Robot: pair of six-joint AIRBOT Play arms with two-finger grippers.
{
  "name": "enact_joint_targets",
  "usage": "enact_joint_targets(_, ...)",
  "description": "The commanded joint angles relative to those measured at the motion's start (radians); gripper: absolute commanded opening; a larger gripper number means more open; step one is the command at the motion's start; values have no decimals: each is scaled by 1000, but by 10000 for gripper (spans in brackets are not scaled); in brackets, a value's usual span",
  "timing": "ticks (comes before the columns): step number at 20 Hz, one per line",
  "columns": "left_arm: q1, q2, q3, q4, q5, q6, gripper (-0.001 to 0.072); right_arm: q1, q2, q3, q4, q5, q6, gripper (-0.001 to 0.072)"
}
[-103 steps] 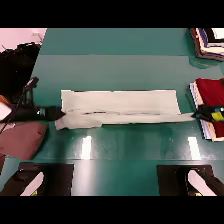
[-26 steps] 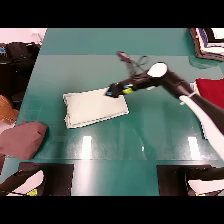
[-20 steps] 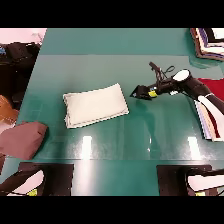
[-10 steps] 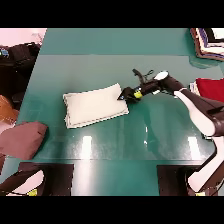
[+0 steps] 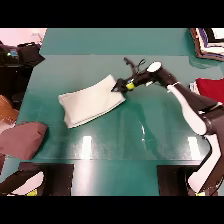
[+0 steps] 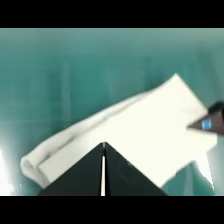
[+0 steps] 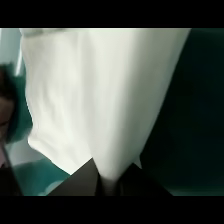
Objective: Fold the shirts.
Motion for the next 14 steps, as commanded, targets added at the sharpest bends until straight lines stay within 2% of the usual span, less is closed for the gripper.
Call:
enact_joint_targets(1, -122, 0, 0, 0, 34, 4, 21, -137, 121, 19, -182, 1, 79, 19)
enact_joint_targets(5, -217, 0, 0, -2, 77, 3, 21, -427, 282, 19, -329, 8, 153, 19)
enact_joint_targets(8, -249, 0, 0, -3, 93, -5, 22, -664, 354, 19, -330, 6, 153, 19)
enact_joint_targets(10, -249, 0, 0, -7, 106, -42, 22, -805, 373, 19, -330, 6, 153, 19)
enact_joint_targets(14, -249, 0, 0, -7, 142, -63, 22, -997, 370, 19, -323, 7, 154, 19)
